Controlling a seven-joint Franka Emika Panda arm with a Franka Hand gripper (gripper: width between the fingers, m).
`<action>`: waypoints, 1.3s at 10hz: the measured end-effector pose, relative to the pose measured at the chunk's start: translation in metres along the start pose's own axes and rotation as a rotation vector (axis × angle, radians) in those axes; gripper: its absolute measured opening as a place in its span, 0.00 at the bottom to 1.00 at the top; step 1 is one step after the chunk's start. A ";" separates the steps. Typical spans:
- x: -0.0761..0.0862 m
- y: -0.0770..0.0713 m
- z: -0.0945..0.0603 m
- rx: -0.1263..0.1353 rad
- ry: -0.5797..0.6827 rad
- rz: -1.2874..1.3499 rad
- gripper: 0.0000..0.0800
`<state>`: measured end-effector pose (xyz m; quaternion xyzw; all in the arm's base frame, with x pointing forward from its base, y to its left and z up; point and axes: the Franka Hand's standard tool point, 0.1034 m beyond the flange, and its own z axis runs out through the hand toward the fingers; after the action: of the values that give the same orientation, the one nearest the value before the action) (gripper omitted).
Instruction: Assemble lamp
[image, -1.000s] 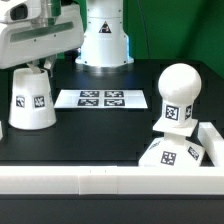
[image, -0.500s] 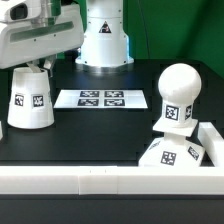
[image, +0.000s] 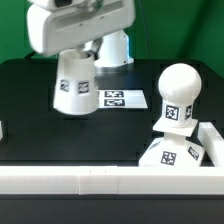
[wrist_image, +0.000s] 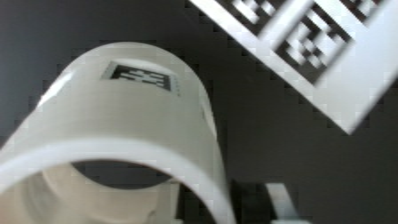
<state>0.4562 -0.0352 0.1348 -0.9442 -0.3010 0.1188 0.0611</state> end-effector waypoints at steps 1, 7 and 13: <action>0.015 -0.006 -0.020 0.013 -0.012 0.026 0.06; 0.062 -0.004 -0.074 0.014 -0.022 0.085 0.06; 0.110 -0.023 -0.125 0.057 -0.011 0.144 0.06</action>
Offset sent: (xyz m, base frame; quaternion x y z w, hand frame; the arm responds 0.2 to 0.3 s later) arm 0.0680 0.0241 0.0574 -0.0081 -0.0641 0.0915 0.9937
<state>0.5633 0.0424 0.2385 -0.9606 -0.2291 0.1366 0.0778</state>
